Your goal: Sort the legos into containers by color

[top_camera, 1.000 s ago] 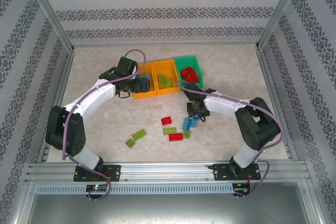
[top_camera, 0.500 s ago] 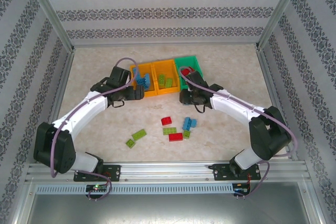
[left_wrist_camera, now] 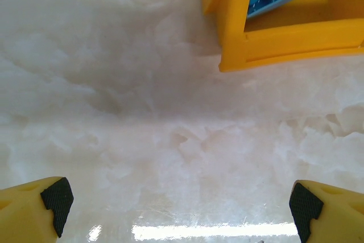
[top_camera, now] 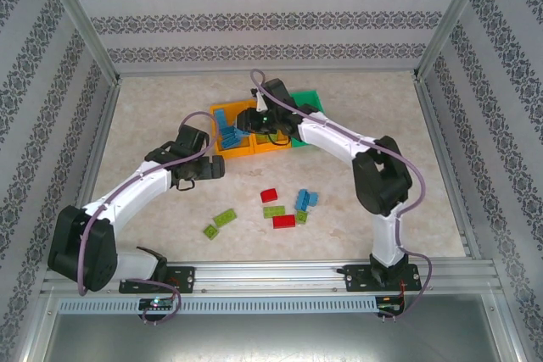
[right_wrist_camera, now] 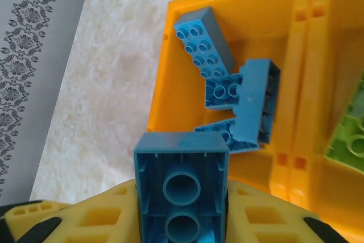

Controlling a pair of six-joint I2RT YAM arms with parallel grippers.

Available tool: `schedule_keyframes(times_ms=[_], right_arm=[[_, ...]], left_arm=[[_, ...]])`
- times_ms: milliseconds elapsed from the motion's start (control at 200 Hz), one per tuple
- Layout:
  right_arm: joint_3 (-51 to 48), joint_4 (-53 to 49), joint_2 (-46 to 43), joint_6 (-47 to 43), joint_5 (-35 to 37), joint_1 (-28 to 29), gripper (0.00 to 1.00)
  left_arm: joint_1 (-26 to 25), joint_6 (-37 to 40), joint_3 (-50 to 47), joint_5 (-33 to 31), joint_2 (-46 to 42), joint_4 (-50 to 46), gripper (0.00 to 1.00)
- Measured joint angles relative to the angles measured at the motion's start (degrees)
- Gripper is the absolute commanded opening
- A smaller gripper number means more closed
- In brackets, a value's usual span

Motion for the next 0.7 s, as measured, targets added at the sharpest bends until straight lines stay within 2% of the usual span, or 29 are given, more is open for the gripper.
schedule_keyframes(times_ms=[310,460,545,699], right_arm=[[9.9,-0.7,10.1,1.9,-2.9,0.7,0.35],[11.5,-1.4,12.3,2.9,-3.4,0.7,0.48],[11.6,-1.6,13.1,3.1,-3.7,0.7,0.62],[12.2,-1.5,13.3,3.8,-4.2,1.0,0.68]], left_arm=[[0.0,-0.3,-0.4,0.1,0.2,0.0,1.0],[0.0,-0.4,-0.6,0.1,0.4,0.0,1.0],[0.0,-0.4,-0.6,0.1,0.4,0.0,1.0],[0.0,-0.4,-0.6,0.3,0.4,0.0,1.0]])
